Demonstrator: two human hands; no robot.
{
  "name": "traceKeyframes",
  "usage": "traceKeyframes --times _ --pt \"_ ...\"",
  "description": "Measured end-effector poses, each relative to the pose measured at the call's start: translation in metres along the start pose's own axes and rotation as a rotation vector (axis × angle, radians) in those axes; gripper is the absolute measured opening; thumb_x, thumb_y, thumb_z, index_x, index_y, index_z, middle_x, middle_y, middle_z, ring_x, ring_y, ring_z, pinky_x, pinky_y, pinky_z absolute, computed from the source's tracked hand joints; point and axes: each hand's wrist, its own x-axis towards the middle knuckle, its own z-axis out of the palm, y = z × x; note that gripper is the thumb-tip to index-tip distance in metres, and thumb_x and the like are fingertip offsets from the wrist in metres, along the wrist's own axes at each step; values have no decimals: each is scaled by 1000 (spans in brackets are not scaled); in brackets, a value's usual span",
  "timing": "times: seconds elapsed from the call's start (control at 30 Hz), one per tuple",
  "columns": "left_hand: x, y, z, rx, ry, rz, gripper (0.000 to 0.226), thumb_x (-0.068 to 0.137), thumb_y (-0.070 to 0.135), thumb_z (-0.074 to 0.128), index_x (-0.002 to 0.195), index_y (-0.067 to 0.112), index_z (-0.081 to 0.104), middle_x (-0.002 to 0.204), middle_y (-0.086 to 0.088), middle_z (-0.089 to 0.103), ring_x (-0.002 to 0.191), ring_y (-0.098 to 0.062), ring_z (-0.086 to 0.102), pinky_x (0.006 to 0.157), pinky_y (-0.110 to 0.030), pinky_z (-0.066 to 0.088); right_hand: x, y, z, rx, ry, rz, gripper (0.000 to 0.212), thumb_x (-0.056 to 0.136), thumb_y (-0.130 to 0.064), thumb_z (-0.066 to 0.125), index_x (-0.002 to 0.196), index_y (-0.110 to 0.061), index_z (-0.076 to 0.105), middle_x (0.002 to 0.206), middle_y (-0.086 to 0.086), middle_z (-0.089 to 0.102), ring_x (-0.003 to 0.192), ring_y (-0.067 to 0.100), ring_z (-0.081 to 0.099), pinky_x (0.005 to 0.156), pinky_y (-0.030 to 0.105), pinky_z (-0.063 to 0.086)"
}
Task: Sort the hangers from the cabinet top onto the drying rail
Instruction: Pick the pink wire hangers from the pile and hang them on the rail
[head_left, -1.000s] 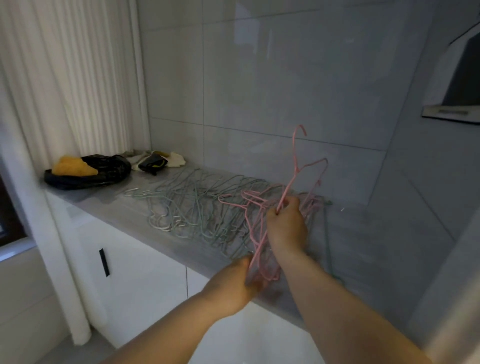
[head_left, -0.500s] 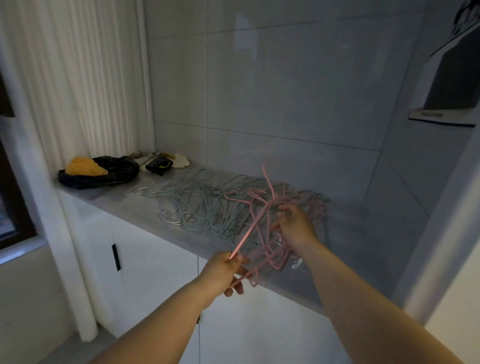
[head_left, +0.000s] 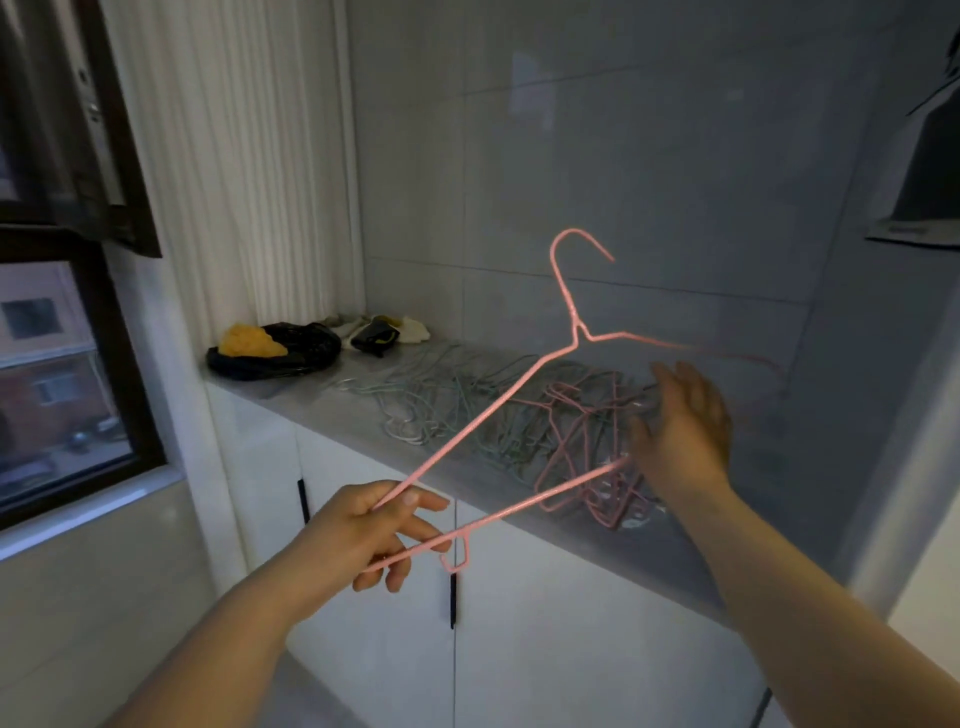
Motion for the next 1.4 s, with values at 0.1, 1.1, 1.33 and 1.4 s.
traceKeyframes --times 0.1,1.1,1.33,1.4 --pt "-34 5 -16 58 30 5 25 94 23 39 89 21 64 79 -3 75 36 -10 51 32 -14 30 -11 -11 -9 -11 128 -80 57 82 -8 60 135 -2 39 141 23 38 134 38 28 107 37 13" --pt "-585 53 27 220 706 -298 20 95 14 41 90 19 60 56 3 68 34 -8 54 33 -15 37 -373 -210 -185 629 -594 -1034 21 92 -25 52 105 -18 68 105 -2 70 95 16 62 71 18 34" --pt "-771 66 9 182 1034 -390 25 94 7 42 79 13 61 40 4 53 26 -6 36 30 -13 24 -512 -335 -243 595 -707 -1308 26 96 -30 39 111 -22 59 113 -1 64 104 18 56 82 26 40" --pt "-827 65 1 126 1115 -394 25 93 5 43 78 9 62 40 3 50 25 -7 33 30 -12 22 -558 -371 -263 570 -733 -1384 28 97 -30 36 112 -21 57 114 0 62 105 19 55 83 28 40"
